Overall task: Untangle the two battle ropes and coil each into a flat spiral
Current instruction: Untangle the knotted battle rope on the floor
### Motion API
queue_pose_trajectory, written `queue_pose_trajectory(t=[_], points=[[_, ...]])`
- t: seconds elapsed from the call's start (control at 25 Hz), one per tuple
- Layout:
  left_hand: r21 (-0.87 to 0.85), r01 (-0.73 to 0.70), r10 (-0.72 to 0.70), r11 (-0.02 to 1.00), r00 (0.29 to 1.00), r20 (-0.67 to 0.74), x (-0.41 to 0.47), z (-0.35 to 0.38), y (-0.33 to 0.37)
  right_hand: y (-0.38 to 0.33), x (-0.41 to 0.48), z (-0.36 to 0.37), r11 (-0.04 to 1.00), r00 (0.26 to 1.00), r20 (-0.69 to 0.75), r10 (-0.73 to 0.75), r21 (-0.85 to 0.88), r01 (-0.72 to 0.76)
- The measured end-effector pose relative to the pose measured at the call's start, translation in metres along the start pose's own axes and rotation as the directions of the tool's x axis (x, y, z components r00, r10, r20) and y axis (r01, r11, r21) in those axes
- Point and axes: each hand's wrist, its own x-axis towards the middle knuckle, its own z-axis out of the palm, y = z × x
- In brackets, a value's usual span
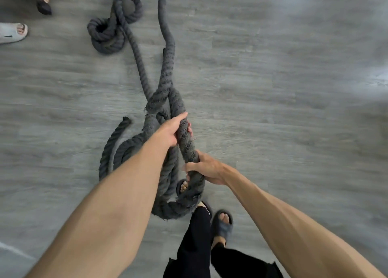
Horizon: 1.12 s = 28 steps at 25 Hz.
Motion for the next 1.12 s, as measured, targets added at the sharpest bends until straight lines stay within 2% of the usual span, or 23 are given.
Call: queue_pose_trajectory(t=[0.12, 0.16, 0.24, 0.32, 0.36, 0.44, 0.52, 0.56, 0.6, 0.64, 0.72, 0.8, 0.88, 0.96, 1.04, 1.08, 1.12], points=[[0.247, -0.191, 0.215, 0.950, 0.973, -0.077, -0.014, 0.002, -0.018, 0.021, -0.009, 0.003, 0.996, 0.995, 0.050, 0.089, -0.002, -0.089], [0.361, -0.250, 0.300, 0.898, 0.950, -0.089, -0.022, 0.004, -0.024, 0.025, -0.014, 0.001, 0.993, 0.994, -0.001, 0.112, -0.029, -0.112], [0.557, -0.327, 0.433, 0.764, 0.899, -0.067, -0.040, 0.003, -0.030, 0.026, -0.021, -0.011, 0.996, 0.964, -0.259, 0.062, -0.050, -0.078], [0.696, -0.359, 0.510, 0.622, 0.860, -0.011, -0.060, -0.005, -0.037, 0.013, -0.025, -0.030, 0.996, 0.839, -0.542, -0.049, 0.036, 0.082], [0.775, -0.330, 0.528, 0.538, 0.850, -0.005, -0.071, -0.010, -0.043, 0.001, -0.028, -0.034, 0.983, 0.795, -0.600, -0.092, 0.073, 0.169], [0.911, -0.226, 0.584, 0.346, 0.812, -0.021, -0.091, -0.012, -0.064, -0.026, -0.033, -0.028, 0.960, 0.777, -0.607, -0.165, 0.081, 0.266], [0.955, -0.234, 0.693, 0.180, 0.719, 0.046, -0.108, -0.002, -0.093, -0.052, -0.030, -0.009, 0.957, 0.801, -0.563, -0.205, 0.058, 0.286], [0.947, -0.283, 0.734, 0.152, 0.674, 0.084, -0.114, 0.002, -0.106, -0.061, -0.025, 0.002, 0.959, 0.814, -0.540, -0.216, 0.039, 0.280], [0.930, -0.326, 0.748, 0.167, 0.657, 0.096, -0.119, 0.007, -0.115, -0.068, -0.017, 0.013, 0.963, 0.819, -0.532, -0.217, 0.018, 0.267], [0.908, -0.359, 0.744, 0.217, 0.663, 0.084, -0.122, 0.009, -0.118, -0.073, -0.007, 0.022, 0.969, 0.809, -0.548, -0.211, -0.007, 0.248], [0.877, -0.357, 0.683, 0.322, 0.729, 0.046, -0.117, 0.008, -0.112, -0.081, 0.011, 0.034, 0.976, 0.761, -0.619, -0.196, -0.044, 0.215], [0.871, -0.363, 0.593, 0.331, 0.798, 0.107, -0.113, -0.003, -0.097, -0.087, 0.021, 0.040, 0.975, 0.733, -0.654, -0.186, -0.032, 0.219], [0.889, -0.389, 0.452, 0.242, 0.856, 0.252, -0.112, -0.018, -0.080, -0.094, 0.023, 0.036, 0.972, 0.742, -0.646, -0.179, -0.001, 0.233], [0.931, -0.357, 0.234, 0.078, 0.914, 0.331, -0.110, -0.046, -0.062, -0.100, 0.022, 0.024, 0.963, 0.765, -0.620, -0.173, 0.057, 0.264], [0.967, -0.234, 0.043, -0.098, 0.970, 0.239, -0.110, -0.082, -0.051, -0.103, 0.022, 0.009, 0.944, 0.812, -0.558, -0.173, 0.142, 0.299], [0.978, -0.139, -0.018, -0.156, 0.990, 0.138, -0.109, -0.099, -0.046, -0.103, 0.024, 0.002, 0.928, 0.838, -0.518, -0.172, 0.200, 0.314], [0.986, -0.056, -0.080, -0.156, 0.996, 0.044, -0.106, -0.114, -0.042, -0.103, 0.026, -0.005, 0.913, 0.865, -0.475, -0.165, 0.259, 0.316]])
